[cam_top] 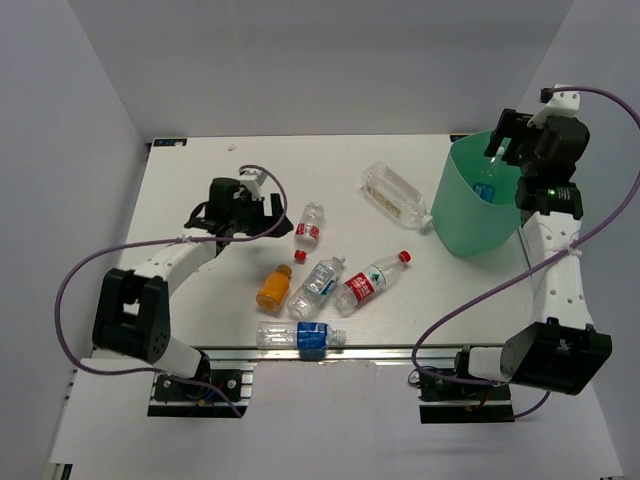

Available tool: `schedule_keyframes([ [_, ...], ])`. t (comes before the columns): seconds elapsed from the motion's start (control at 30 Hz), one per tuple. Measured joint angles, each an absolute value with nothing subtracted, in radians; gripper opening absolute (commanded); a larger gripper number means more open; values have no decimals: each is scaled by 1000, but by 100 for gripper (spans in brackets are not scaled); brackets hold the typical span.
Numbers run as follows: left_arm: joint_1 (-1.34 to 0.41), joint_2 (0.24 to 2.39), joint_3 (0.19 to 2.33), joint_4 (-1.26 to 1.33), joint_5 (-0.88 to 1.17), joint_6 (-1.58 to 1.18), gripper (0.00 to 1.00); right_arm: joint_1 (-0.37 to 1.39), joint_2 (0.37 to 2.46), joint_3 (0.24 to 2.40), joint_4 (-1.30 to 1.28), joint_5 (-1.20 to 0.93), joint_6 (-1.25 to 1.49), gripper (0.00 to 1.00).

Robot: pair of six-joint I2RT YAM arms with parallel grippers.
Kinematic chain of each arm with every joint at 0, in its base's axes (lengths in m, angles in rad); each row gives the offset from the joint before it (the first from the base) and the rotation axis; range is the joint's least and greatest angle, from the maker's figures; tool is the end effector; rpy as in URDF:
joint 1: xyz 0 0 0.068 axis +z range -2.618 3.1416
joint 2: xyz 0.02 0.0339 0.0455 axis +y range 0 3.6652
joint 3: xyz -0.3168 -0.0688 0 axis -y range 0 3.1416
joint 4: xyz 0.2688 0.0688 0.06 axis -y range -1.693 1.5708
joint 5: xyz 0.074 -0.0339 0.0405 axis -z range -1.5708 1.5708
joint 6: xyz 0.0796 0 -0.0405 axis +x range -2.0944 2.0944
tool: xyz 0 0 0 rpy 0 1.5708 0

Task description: Put the plastic bottles in the bin

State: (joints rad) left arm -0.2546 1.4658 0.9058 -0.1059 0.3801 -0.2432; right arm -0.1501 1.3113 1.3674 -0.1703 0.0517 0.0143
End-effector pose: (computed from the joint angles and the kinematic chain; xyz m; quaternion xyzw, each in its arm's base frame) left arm 0.3436 -0.1199 0.2452 0.0876 0.8827 -0.2704 0.3742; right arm 0.3516 -0.0573 0.4772 0.0784 0.7421 -0.0644 0.6625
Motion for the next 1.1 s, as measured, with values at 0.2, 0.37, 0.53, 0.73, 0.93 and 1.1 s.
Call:
schedule_keyframes([
  [0.2, -390, 1632, 1068, -162, 315, -187, 98, -112, 1223, 1365, -183, -83, 23, 89],
  [0.37, -441, 1678, 1114, -185, 247, -187, 98, 56, 1178, 1341, -189, -96, 14, 89],
  [0.53, -435, 1610, 1103, -215, 87, -238, 98, 346, 1236, 1327, -209, -77, 22, 89],
  [0.73, -430, 1332, 965, -297, -61, -372, 98, 576, 1423, 1312, -209, 25, 110, 89],
  [0.93, -430, 1145, 831, -411, -133, -555, 98, 691, 1699, 1345, -187, 90, 265, 89],
  [1.1, -430, 1054, 740, -482, -197, -646, 98, 738, 1886, 1372, -145, 134, 387, 89],
])
